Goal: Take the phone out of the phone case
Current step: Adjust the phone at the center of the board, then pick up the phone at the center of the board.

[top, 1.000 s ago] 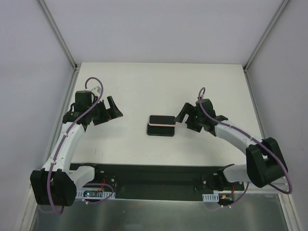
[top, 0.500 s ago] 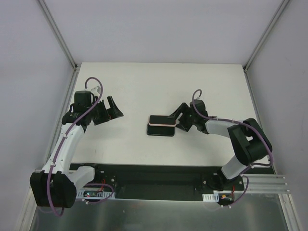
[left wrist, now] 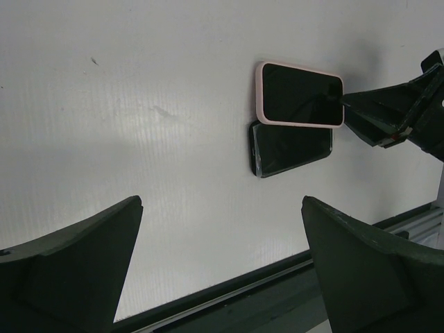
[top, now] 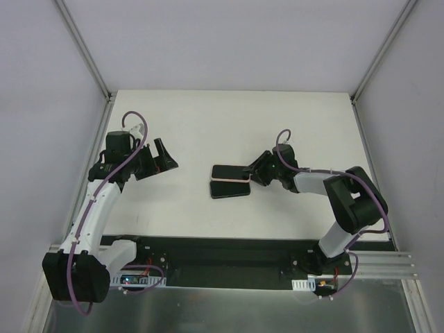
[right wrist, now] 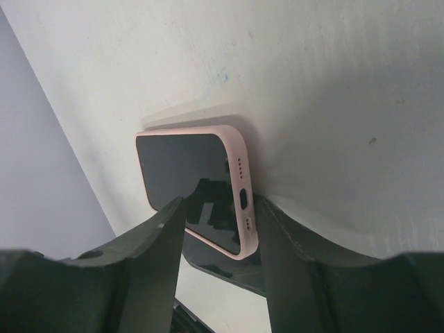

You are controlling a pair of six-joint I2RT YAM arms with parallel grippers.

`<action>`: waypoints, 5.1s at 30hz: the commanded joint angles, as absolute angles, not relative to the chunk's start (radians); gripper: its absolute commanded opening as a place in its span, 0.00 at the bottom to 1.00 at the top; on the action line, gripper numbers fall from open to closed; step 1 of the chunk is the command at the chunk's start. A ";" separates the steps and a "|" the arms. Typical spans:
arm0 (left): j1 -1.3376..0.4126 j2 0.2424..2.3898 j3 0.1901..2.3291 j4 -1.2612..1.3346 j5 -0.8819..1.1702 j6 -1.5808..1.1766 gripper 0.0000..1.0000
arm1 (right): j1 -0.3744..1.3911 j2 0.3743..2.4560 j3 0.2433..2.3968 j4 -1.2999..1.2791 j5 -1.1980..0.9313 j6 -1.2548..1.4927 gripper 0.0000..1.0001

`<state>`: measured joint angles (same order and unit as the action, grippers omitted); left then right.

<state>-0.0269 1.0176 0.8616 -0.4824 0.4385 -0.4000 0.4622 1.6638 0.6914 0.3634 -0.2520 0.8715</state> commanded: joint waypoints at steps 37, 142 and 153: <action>-0.485 2.005 1.465 -0.454 0.561 -0.534 0.99 | 0.718 1.373 0.816 -0.367 0.235 0.489 0.88; -0.149 1.256 0.939 -0.285 0.543 -0.695 0.99 | 0.526 2.186 1.906 -0.488 -0.190 -0.478 0.96; -0.149 1.242 0.923 -0.285 0.548 -0.693 0.99 | 0.451 2.332 2.010 -0.514 -0.374 -0.180 0.96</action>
